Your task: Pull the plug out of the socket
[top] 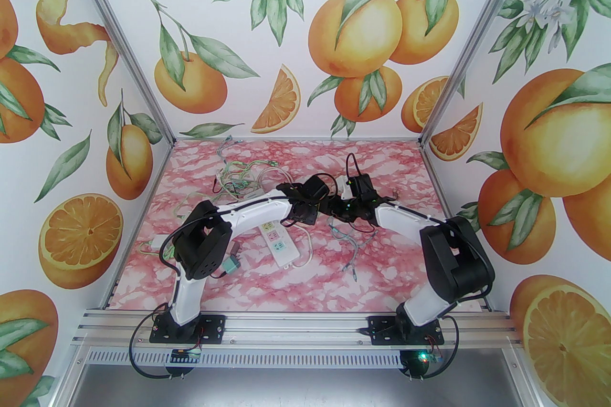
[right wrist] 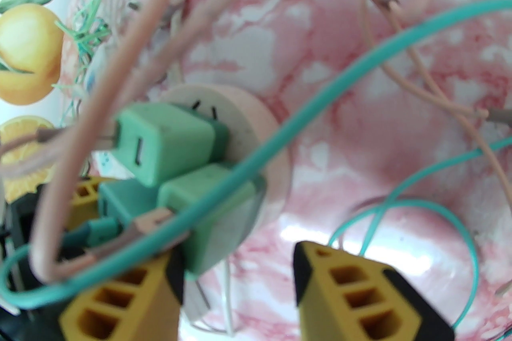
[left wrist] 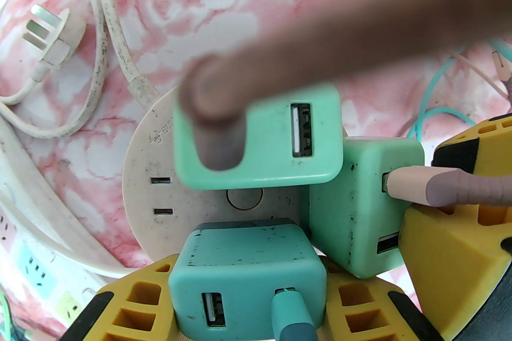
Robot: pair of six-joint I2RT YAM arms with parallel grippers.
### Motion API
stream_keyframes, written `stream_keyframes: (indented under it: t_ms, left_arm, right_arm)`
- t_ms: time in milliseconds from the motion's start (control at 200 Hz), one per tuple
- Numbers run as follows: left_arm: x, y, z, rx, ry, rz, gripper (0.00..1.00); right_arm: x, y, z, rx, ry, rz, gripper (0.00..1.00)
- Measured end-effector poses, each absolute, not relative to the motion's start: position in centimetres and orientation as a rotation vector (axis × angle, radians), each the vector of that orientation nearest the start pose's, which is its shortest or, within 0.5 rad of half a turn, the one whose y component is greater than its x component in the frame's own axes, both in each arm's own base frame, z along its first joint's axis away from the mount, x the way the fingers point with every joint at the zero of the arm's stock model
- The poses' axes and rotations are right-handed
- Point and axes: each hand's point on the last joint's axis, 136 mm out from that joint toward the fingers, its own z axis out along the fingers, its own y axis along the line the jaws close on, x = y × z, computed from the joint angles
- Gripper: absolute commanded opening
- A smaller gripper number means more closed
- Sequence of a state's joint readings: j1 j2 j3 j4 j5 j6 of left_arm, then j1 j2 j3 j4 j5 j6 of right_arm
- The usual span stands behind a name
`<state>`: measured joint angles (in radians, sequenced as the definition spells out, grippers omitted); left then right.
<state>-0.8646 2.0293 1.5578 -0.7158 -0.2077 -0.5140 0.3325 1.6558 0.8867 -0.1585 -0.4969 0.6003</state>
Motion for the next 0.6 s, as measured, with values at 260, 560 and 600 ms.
stream_keyframes:
  t_ms: [260,560,600]
  left_arm:
    - [33.47,-33.46,6.62,0.383,2.706,-0.178,0.24]
    - [33.56,-33.13,6.50,0.296,2.740,-0.345,0.24]
    - [33.56,-33.12,6.49,0.296,2.741,-0.346,0.24]
  right_arm:
    - [34.74,20.78,6.88,0.126,2.619,0.986,0.49]
    - [34.95,21.23,6.97,0.110,2.610,0.992,0.49]
    - [34.95,21.23,6.97,0.110,2.610,0.992,0.49]
